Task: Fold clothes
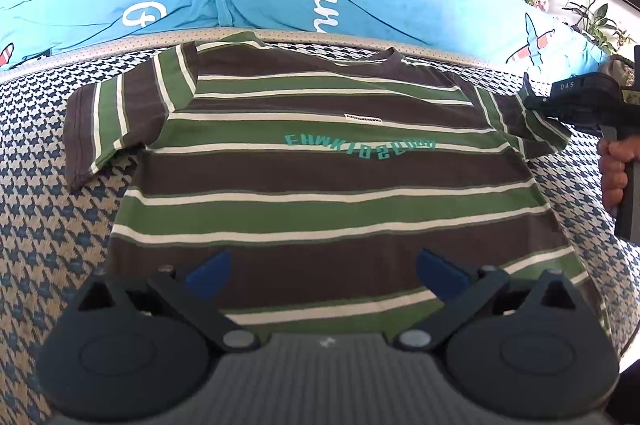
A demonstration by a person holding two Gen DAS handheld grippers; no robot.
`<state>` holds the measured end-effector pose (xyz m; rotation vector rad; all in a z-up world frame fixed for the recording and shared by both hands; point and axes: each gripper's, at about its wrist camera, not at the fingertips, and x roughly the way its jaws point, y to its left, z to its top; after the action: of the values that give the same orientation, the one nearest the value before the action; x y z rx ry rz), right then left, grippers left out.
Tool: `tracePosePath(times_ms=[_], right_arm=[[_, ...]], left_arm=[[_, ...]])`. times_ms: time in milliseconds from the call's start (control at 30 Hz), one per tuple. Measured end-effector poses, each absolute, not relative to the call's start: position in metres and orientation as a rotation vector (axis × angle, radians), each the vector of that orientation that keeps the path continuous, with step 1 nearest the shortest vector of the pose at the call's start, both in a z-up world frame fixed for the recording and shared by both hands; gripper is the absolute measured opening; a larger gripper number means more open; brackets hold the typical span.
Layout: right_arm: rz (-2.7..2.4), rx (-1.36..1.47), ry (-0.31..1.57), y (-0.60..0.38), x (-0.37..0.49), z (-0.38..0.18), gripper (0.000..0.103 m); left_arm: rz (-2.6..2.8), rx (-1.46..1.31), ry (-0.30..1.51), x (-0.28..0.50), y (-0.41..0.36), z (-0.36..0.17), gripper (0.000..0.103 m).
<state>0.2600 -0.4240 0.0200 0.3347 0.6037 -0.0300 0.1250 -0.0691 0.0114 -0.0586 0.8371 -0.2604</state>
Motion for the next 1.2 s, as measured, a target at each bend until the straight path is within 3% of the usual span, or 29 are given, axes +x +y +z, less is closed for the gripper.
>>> tracePosePath(times_ms=[467, 733, 933, 1200], right_arm=[[0.192, 0.319, 0.541, -0.358, 0.262, 0.042, 0.009], [0.339, 0.228, 0.643, -0.304, 0.267, 0.019, 0.009], [0.408, 0.197, 0.780, -0.289, 0.271, -0.001, 0.015], [0.319, 0.197, 0.722, -0.311, 0.265, 0.019, 0.023]], left_arm=[[-0.245, -0.074, 0.837, 0.124, -0.060, 0.012, 0.103], [-0.226, -0.092, 0.846, 0.125, -0.052, 0.011, 0.103], [-0.217, -0.100, 0.845, 0.125, -0.047, 0.013, 0.103], [-0.200, -0.090, 0.849, 0.127, -0.046, 0.012, 0.103]])
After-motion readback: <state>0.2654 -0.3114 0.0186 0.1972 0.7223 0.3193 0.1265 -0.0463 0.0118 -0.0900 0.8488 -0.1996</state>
